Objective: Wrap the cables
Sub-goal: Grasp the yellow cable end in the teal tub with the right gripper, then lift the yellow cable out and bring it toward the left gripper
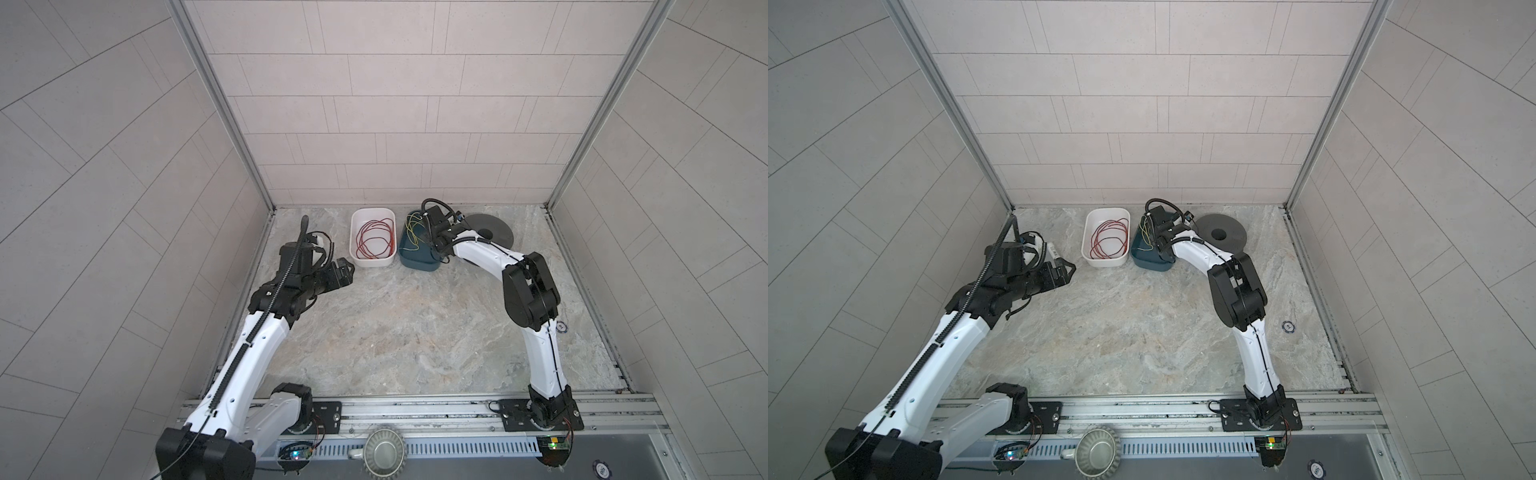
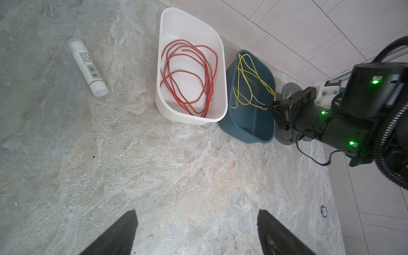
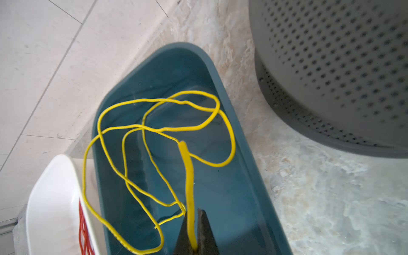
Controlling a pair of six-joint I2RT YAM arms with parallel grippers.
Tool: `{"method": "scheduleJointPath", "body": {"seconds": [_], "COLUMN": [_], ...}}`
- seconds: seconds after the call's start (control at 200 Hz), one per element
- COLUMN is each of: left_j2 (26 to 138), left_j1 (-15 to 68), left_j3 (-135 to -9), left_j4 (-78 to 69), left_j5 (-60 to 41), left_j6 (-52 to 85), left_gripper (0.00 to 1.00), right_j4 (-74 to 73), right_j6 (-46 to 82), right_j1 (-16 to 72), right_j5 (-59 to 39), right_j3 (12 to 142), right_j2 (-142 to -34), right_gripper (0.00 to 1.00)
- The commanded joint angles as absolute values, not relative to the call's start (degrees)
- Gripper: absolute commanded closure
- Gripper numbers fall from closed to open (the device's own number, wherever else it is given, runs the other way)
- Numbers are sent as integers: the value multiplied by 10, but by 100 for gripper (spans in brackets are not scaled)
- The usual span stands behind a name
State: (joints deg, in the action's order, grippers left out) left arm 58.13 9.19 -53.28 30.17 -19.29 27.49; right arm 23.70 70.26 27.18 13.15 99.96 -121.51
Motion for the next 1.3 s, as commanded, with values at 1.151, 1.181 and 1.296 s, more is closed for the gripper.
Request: {"method": "scheduleJointPath", "body": {"seconds": [1.151, 1.181, 1.296], "left_j2": [606, 612, 627], "left_j1": [114, 114, 113], "left_j3": [-565, -566, -556], "left_j4": [197, 199, 200], "left_j5": [-350, -353, -359], "left_j6": [363, 362, 355], "left_gripper": [28, 28, 32], "right_j4": [172, 172, 156], "right_j6": [386, 376, 337], "right_j1": [259, 259, 263], "right_j5": [-195, -209, -260], "right_j3": [718, 704, 648], "right_j2": [-807, -800, -772], "right_gripper": [100, 100, 100]}}
